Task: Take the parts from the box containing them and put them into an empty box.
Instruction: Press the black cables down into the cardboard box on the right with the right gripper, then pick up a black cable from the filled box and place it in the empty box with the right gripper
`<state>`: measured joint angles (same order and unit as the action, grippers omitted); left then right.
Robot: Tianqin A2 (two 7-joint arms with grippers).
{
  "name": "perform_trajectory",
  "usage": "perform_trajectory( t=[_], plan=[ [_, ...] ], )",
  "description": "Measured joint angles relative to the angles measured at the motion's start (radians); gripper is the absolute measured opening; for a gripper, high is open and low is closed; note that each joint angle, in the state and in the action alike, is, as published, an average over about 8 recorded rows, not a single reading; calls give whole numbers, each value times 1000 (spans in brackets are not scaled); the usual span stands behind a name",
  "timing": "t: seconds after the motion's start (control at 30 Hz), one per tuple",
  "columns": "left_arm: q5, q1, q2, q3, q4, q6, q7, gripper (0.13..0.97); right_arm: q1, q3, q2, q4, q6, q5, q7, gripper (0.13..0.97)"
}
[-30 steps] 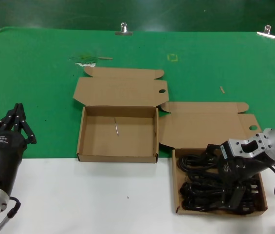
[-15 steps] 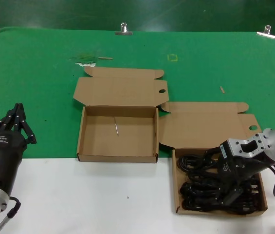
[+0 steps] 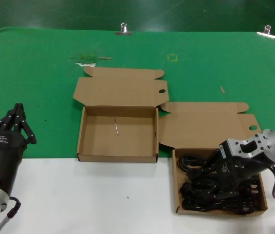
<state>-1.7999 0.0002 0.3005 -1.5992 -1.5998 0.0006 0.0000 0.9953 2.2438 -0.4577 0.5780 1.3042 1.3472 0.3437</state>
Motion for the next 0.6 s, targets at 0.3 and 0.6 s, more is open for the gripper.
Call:
perform_trajectory(
  t=[0.3, 0.6],
  plan=[
    [0, 0, 0, 0, 0, 0, 0, 151, -3, -1, -3, 4, 1, 0, 0, 299],
    [0, 0, 0, 0, 0, 0, 0, 151, -14, -5, -21, 52, 17, 7, -21, 238]
  ],
)
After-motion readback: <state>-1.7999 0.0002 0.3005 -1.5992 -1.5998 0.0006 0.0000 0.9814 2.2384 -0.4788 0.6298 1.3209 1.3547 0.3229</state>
